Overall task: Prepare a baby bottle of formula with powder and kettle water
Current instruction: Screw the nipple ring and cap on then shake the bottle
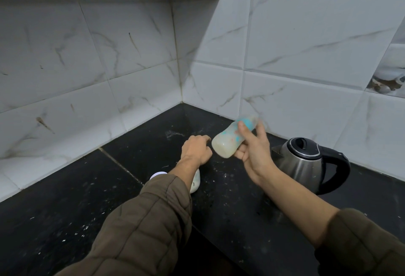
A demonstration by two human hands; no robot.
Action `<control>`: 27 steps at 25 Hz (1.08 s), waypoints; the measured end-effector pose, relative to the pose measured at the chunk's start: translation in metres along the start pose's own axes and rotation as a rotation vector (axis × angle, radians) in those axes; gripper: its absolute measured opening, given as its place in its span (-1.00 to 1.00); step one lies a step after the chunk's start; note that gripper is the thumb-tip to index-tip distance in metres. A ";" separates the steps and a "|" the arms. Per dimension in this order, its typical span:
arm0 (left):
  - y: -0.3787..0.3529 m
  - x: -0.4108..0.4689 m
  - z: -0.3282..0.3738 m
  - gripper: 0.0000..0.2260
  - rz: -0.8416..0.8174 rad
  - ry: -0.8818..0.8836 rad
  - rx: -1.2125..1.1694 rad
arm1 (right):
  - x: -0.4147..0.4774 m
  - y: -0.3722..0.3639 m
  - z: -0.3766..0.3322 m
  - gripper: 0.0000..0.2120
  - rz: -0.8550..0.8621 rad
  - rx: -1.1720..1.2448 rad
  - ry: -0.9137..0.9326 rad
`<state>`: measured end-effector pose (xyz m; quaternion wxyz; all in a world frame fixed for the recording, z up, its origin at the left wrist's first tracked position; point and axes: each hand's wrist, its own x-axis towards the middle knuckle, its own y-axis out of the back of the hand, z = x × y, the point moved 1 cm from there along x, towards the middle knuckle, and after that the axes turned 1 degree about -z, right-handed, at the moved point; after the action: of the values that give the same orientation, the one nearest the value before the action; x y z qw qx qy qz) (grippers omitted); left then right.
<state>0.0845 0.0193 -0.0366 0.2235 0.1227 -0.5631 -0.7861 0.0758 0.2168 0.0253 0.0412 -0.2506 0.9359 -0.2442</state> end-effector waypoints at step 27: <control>-0.010 -0.002 -0.001 -0.55 -0.002 0.007 -0.028 | 0.017 0.040 0.037 -0.31 -0.056 -0.907 0.136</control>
<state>0.0844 0.0223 -0.0463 0.2263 0.1231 -0.5512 -0.7936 0.0507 0.2225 -0.0255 -0.1410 -0.2519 0.9417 0.1730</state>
